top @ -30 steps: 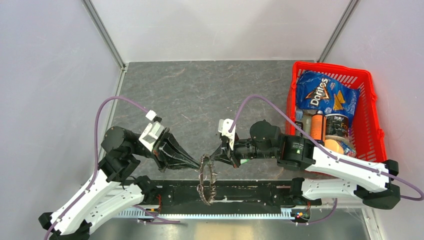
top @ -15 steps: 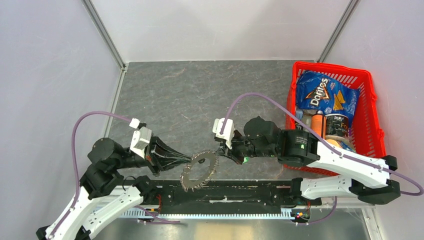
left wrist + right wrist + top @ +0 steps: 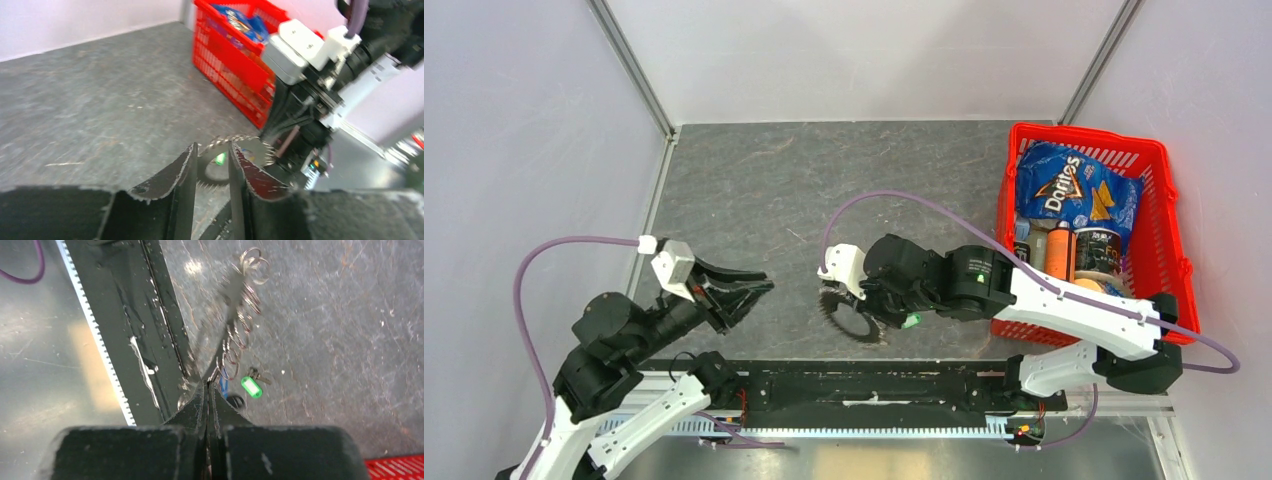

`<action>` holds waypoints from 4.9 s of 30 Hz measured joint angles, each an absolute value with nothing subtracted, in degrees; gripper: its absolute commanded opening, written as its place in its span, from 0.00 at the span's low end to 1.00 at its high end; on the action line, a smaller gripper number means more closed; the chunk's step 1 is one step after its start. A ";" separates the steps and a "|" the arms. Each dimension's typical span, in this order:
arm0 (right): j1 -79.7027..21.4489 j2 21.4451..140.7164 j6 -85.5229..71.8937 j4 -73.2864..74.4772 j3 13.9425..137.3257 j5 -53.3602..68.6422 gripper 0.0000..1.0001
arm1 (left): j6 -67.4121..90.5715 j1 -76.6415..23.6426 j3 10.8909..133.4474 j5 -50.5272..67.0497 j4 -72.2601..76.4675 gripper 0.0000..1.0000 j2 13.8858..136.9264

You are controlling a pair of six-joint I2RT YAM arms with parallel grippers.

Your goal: Put the keys on the keyring

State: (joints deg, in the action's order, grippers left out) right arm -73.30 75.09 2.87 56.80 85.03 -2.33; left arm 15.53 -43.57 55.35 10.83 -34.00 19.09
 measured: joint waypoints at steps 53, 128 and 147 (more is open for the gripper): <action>-56.62 74.50 -39.24 44.05 80.36 14.11 0.00 | 24.62 -43.57 50.35 30.00 -25.06 0.29 28.01; -65.54 71.55 -4.93 45.93 96.18 19.27 0.00 | 33.41 -43.46 44.53 36.62 0.23 0.28 32.12; -65.89 72.34 -5.54 45.28 96.95 19.62 0.00 | 36.29 -43.46 42.17 39.53 7.86 0.27 33.15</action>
State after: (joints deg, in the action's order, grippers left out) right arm -65.89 72.34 -5.54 45.28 96.95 19.62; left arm 36.29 -43.46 42.17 39.53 7.86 33.15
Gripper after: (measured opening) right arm 0.004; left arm 0.280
